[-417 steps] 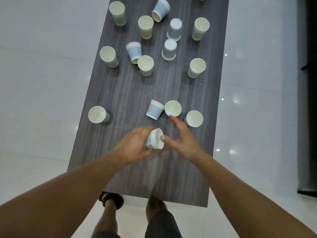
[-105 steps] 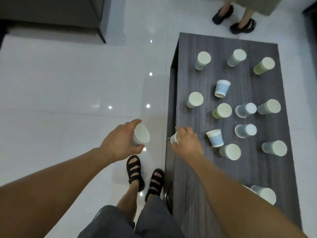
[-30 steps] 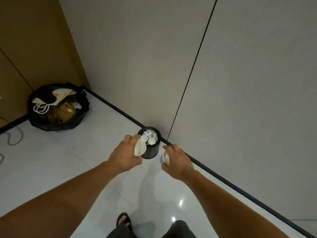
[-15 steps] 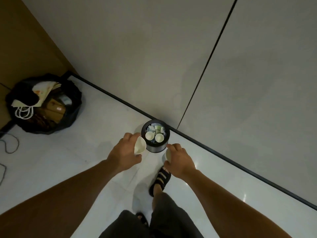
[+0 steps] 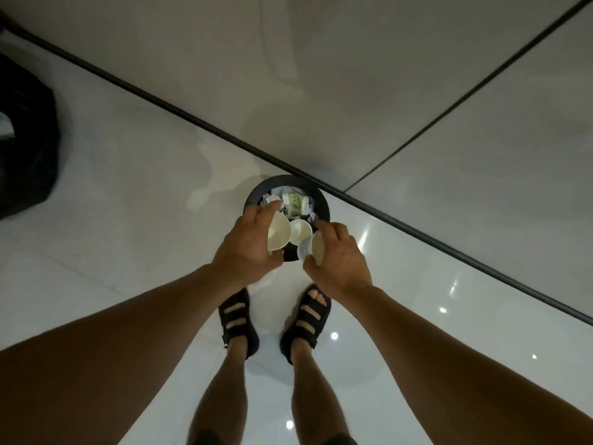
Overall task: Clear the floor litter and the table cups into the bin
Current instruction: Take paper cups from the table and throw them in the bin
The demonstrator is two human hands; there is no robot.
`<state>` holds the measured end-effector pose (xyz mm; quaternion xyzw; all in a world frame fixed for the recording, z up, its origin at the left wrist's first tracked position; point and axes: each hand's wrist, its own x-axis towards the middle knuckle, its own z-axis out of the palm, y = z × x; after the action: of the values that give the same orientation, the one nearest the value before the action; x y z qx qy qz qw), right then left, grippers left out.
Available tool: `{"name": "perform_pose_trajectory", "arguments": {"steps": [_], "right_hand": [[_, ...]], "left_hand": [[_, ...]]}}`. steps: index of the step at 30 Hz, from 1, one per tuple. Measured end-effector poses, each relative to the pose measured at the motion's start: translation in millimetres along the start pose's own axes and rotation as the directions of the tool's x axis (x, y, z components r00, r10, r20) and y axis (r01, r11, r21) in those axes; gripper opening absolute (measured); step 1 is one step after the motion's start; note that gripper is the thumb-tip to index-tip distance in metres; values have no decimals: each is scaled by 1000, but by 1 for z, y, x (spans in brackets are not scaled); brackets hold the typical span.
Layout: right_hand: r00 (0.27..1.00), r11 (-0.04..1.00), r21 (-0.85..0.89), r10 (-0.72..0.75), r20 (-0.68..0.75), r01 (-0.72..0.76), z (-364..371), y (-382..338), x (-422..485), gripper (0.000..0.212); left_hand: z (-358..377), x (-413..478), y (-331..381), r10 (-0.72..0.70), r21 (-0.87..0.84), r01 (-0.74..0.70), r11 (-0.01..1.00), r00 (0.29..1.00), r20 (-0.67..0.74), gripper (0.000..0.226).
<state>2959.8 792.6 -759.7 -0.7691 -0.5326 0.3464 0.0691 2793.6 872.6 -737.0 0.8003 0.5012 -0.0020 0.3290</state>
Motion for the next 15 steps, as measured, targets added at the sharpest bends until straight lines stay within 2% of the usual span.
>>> {"name": "perform_pose_trajectory", "arguments": {"steps": [3, 9, 12, 15], "right_hand": [[999, 1000, 19, 7, -33, -6, 48, 17, 43, 67], [998, 999, -2, 36, -58, -37, 115, 46, 94, 70], [996, 999, -52, -8, -88, 3, 134, 52, 108, 67], [982, 994, -102, -63, -180, 45, 144, 55, 115, 64]], "left_hand": [[51, 34, -37, 109, 34, -109, 993, 994, 6, 81], [114, 76, -100, 71, 130, -76, 989, 996, 47, 84], [130, 85, -114, 124, 191, -133, 973, 991, 54, 84], [139, 94, -123, 166, 268, -181, 946, 983, 75, 83]]}}
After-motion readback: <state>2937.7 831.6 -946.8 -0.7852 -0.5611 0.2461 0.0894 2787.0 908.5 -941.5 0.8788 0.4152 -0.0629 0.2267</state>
